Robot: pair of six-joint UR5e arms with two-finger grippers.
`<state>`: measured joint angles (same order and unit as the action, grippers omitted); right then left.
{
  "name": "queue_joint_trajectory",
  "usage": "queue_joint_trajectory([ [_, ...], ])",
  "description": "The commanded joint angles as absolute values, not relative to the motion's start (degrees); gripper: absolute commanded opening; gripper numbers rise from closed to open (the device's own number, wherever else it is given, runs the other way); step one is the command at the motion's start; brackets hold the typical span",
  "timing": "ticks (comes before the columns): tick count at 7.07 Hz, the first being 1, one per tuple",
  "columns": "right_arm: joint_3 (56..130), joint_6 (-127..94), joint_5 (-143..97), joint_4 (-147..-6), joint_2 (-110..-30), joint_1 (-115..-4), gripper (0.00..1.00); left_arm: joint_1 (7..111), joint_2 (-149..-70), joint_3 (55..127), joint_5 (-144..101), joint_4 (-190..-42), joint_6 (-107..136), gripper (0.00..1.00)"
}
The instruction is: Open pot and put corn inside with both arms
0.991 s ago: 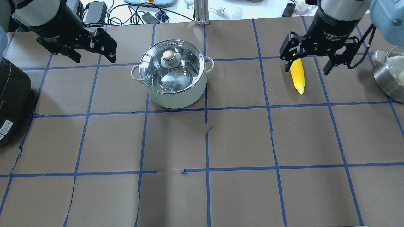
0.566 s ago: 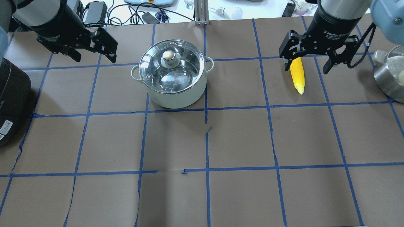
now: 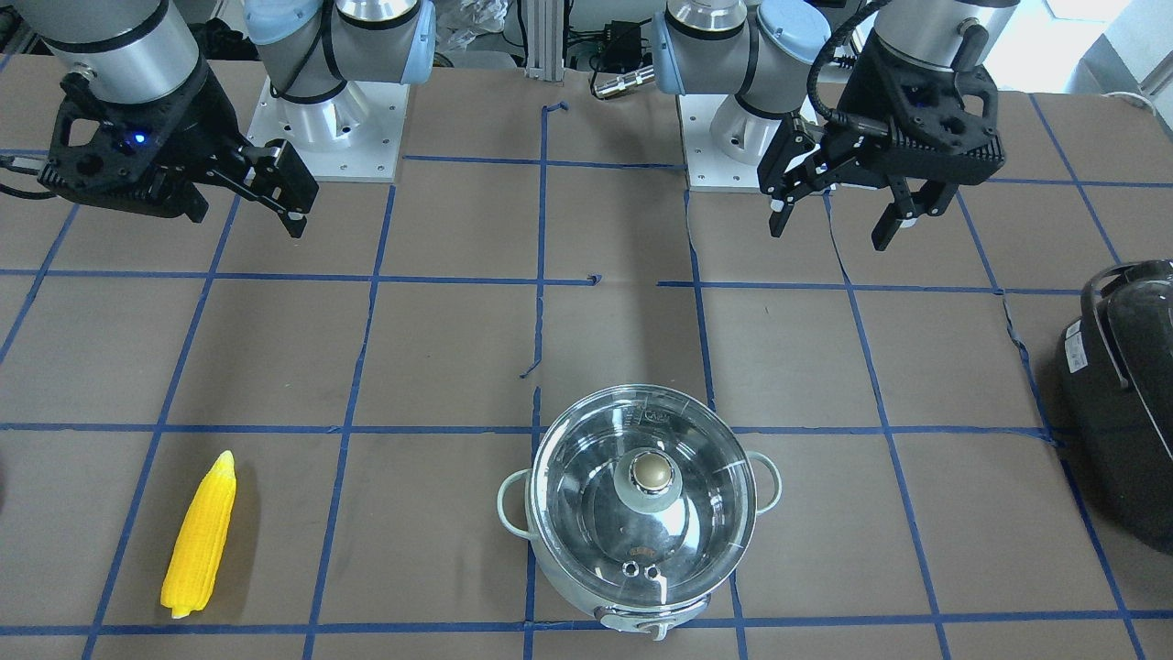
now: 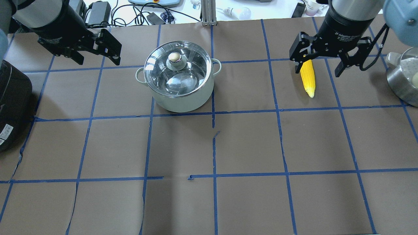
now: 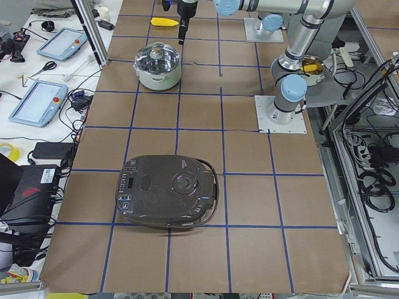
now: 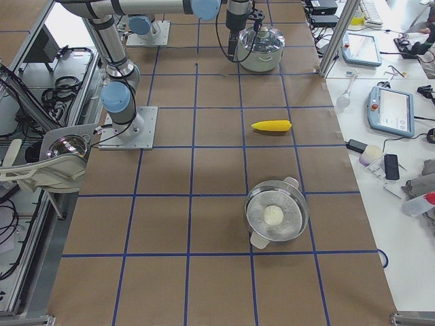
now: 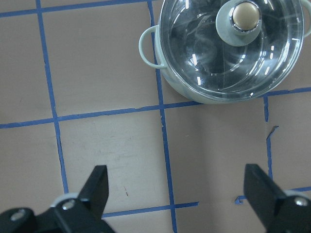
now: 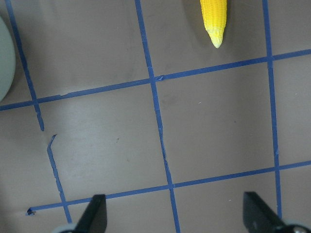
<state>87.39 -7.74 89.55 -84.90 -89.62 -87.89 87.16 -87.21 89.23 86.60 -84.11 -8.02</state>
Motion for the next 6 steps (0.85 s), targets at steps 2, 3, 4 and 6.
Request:
queue_joint_trajectory([
  [2,87.89,-7.74,89.3,-85.34,-89.21,-87.63,1.0,87.19,-87.28,89.03,86.66,-84.11,-8.09,1.0],
  [3,88.33,-7.56,89.73,-85.25,-89.03,-87.54,1.0,87.19,-87.19,89.12,86.66,-84.11,-8.09,1.0],
  [4,88.33,-7.73,89.56,-86.12,-87.82,-87.37,1.0,87.19,-87.27,89.03,86.66,-84.11,-8.09,1.0],
  [6,88.33,-7.64,89.65,-95.07,-85.35,-87.28,1.0,87.1,-87.36,88.95,86.66,-84.11,-8.09,1.0],
])
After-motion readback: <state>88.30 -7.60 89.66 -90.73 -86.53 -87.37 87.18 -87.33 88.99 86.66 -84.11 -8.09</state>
